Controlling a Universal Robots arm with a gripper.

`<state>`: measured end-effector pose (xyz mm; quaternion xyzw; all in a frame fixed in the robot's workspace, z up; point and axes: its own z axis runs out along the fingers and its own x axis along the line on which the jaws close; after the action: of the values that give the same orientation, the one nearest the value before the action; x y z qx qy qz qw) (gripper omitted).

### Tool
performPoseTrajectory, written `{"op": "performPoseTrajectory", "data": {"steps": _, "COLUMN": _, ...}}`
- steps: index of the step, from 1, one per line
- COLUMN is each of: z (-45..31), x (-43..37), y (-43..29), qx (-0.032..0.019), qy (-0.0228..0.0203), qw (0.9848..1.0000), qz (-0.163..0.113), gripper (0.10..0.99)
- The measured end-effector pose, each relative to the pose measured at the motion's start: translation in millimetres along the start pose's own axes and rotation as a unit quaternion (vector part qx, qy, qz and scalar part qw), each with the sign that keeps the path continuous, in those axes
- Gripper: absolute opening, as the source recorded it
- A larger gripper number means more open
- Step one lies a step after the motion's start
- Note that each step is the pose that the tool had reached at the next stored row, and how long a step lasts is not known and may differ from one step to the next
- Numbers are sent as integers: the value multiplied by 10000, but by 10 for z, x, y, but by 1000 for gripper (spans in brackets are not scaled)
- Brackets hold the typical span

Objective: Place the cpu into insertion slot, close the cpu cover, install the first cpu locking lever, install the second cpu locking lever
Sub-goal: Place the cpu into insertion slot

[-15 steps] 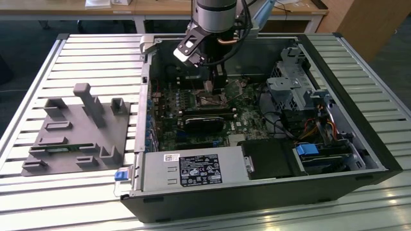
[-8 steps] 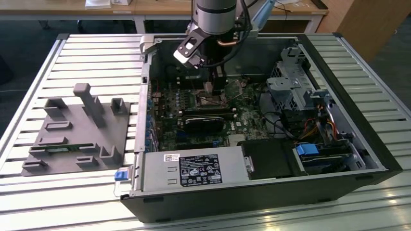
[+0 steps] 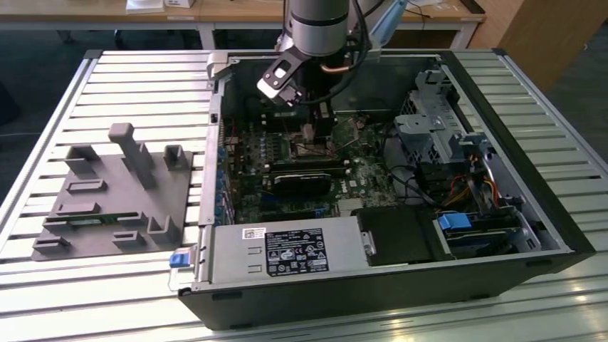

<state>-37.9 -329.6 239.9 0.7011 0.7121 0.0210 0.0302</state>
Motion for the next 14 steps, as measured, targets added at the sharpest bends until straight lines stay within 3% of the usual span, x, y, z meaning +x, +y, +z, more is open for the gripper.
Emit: {"op": "performPoseTrajectory", "data": {"steps": 14, "z": 139, "x": 6, "y": -10, "qx": 1, "qy": -1, "qw": 10000, "qz": 9, "gripper": 537}}
